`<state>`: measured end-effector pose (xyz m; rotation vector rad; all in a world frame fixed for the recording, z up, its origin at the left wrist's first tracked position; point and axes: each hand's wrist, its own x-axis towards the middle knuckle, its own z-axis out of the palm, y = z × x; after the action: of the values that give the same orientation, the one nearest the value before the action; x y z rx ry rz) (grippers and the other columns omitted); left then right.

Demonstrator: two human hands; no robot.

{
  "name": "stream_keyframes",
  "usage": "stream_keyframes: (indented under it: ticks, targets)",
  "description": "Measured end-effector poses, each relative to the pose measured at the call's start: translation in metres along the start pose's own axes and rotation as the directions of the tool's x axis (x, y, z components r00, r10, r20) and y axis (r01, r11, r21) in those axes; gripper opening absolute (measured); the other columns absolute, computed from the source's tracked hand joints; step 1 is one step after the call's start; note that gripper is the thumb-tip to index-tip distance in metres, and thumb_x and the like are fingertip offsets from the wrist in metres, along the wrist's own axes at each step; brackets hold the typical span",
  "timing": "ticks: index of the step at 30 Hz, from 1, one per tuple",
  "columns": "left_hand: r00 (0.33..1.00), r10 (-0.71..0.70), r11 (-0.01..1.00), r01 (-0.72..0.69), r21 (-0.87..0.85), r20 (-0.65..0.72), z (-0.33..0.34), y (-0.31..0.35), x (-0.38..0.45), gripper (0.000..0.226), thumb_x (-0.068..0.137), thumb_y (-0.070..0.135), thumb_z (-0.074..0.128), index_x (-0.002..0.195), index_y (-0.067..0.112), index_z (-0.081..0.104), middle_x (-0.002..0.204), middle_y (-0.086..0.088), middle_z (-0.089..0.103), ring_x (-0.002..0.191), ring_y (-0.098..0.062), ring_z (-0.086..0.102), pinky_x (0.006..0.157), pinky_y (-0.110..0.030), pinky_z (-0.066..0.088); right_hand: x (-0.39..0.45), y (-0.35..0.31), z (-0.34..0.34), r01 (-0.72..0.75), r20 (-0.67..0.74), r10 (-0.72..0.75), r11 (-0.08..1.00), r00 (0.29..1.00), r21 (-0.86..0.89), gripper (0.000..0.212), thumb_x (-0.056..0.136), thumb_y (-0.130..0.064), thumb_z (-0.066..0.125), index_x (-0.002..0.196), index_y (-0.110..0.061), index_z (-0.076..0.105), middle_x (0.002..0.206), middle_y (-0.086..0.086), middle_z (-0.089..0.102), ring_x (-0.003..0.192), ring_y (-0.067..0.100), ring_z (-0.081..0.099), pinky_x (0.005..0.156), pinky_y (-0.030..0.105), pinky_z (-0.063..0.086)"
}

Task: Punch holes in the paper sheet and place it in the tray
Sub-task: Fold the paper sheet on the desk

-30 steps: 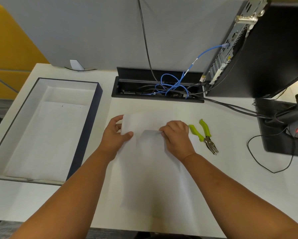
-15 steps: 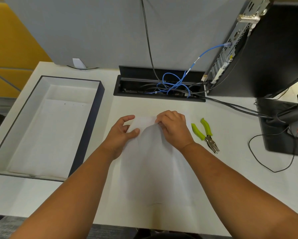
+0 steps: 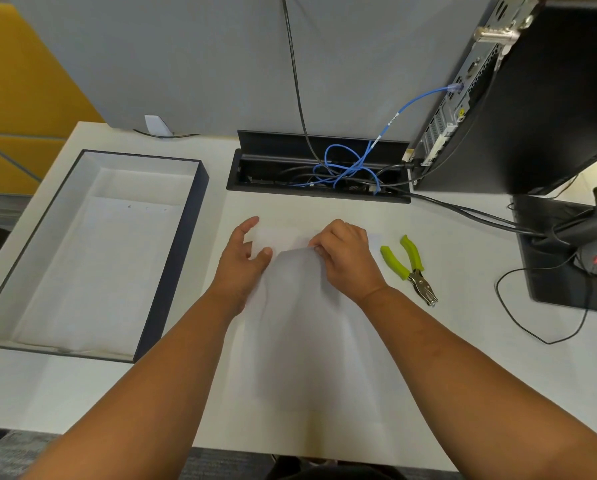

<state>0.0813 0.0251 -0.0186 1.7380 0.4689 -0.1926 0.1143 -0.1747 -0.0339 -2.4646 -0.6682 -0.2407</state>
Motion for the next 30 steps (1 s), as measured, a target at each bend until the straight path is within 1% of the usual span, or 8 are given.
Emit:
stream_keyframes:
  ticks: [3, 6, 9, 13, 16, 18, 22, 30]
  targets:
    - [0.998, 0.060, 0.998, -0.058, 0.033, -0.036, 0.000, 0.002, -0.003, 0.052, 0.094, 0.016, 0.059, 0.129, 0.051, 0.045, 0.146, 0.011, 0.039, 0.135, -0.015, 0.035, 0.103, -0.037, 0.039, 0.005, 0.000, -0.007, 0.033, -0.038, -0.034, 0.999, 0.999, -0.025, 0.020, 0.085, 0.000, 0.053, 0.097, -0.009, 0.067, 0.088, 0.006, 0.057, 0.087, 0.026, 0.055, 0.088, 0.031, 0.033]
    - [1.000, 0.011, 0.999, -0.010, -0.037, 0.014, 0.001, 0.003, -0.004, 0.025, 0.096, 0.023, 0.056, 0.106, 0.043, 0.067, 0.123, 0.012, 0.061, 0.118, -0.021, 0.054, 0.099, -0.040, 0.047, 0.011, -0.005, -0.012, 0.056, -0.079, -0.058, 0.998, 0.995, -0.022, 0.026, 0.089, -0.012, 0.042, 0.097, -0.008, 0.066, 0.089, 0.007, 0.057, 0.087, 0.027, 0.055, 0.087, 0.030, 0.033]
    - [0.993, -0.094, 0.978, 0.107, -0.182, 0.078, 0.001, 0.006, -0.009, 0.021, 0.095, 0.036, 0.053, 0.097, 0.032, 0.073, 0.104, 0.003, 0.072, 0.101, -0.026, 0.064, 0.092, -0.047, 0.053, 0.016, -0.009, -0.012, 0.097, -0.110, -0.100, 0.995, 0.989, -0.032, 0.016, 0.088, -0.005, 0.052, 0.096, -0.010, 0.065, 0.092, 0.007, 0.062, 0.091, 0.025, 0.056, 0.093, 0.032, 0.033]
    - [0.990, -0.112, 0.983, 0.124, -0.134, 0.087, 0.000, -0.001, -0.008, 0.019, 0.093, 0.036, 0.056, 0.094, 0.026, 0.072, 0.098, 0.000, 0.071, 0.098, -0.026, 0.064, 0.091, -0.042, 0.054, 0.016, -0.007, -0.007, 0.100, -0.053, -0.104, 0.993, 0.993, -0.062, 0.021, 0.083, 0.001, 0.064, 0.097, -0.014, 0.066, 0.111, 0.005, 0.065, 0.105, 0.023, 0.057, 0.101, 0.040, 0.032]
    - [0.998, -0.067, 0.998, 0.067, -0.015, 0.017, 0.000, -0.013, -0.002, 0.012, 0.092, 0.027, 0.062, 0.098, 0.022, 0.071, 0.098, 0.002, 0.071, 0.095, -0.022, 0.064, 0.091, -0.042, 0.054, 0.013, -0.004, -0.006, 0.064, -0.039, -0.067, 0.995, 0.997, -0.078, 0.023, 0.083, 0.002, 0.063, 0.097, -0.016, 0.065, 0.098, 0.003, 0.062, 0.094, 0.024, 0.057, 0.093, 0.037, 0.034]
    - [0.998, -0.060, 0.998, 0.059, -0.035, -0.031, 0.000, -0.014, 0.000, 0.013, 0.094, 0.030, 0.059, 0.099, 0.021, 0.067, 0.096, 0.001, 0.070, 0.092, -0.021, 0.065, 0.089, -0.040, 0.055, 0.010, -0.003, -0.006, 0.047, -0.012, -0.048, 0.994, 0.999, -0.098, 0.026, 0.083, 0.002, 0.063, 0.099, -0.017, 0.066, 0.091, 0.002, 0.060, 0.088, 0.024, 0.057, 0.089, 0.033, 0.032]
    - [0.998, -0.051, 0.996, 0.049, -0.072, -0.025, -0.001, -0.014, 0.000, 0.007, 0.096, 0.026, 0.054, 0.102, 0.025, 0.059, 0.101, 0.002, 0.068, 0.093, -0.023, 0.066, 0.080, -0.037, 0.057, 0.008, -0.001, -0.001, -0.011, 0.086, 0.023, 0.991, 0.996, -0.136, 0.036, 0.084, 0.001, 0.060, 0.116, -0.015, 0.065, 0.092, 0.004, 0.061, 0.087, 0.026, 0.058, 0.084, 0.032, 0.030]
    - [1.000, 0.022, 0.999, -0.022, -0.050, -0.005, 0.003, -0.016, -0.006, 0.028, 0.092, 0.016, 0.060, 0.112, 0.034, 0.052, 0.113, 0.010, 0.061, 0.098, -0.017, 0.062, 0.076, -0.028, 0.055, 0.011, -0.003, 0.003, -0.073, 0.104, 0.087, 0.989, 0.991, -0.132, 0.043, 0.088, 0.000, 0.059, 0.128, -0.013, 0.060, 0.093, 0.007, 0.060, 0.088, 0.029, 0.058, 0.085, 0.038, 0.035]
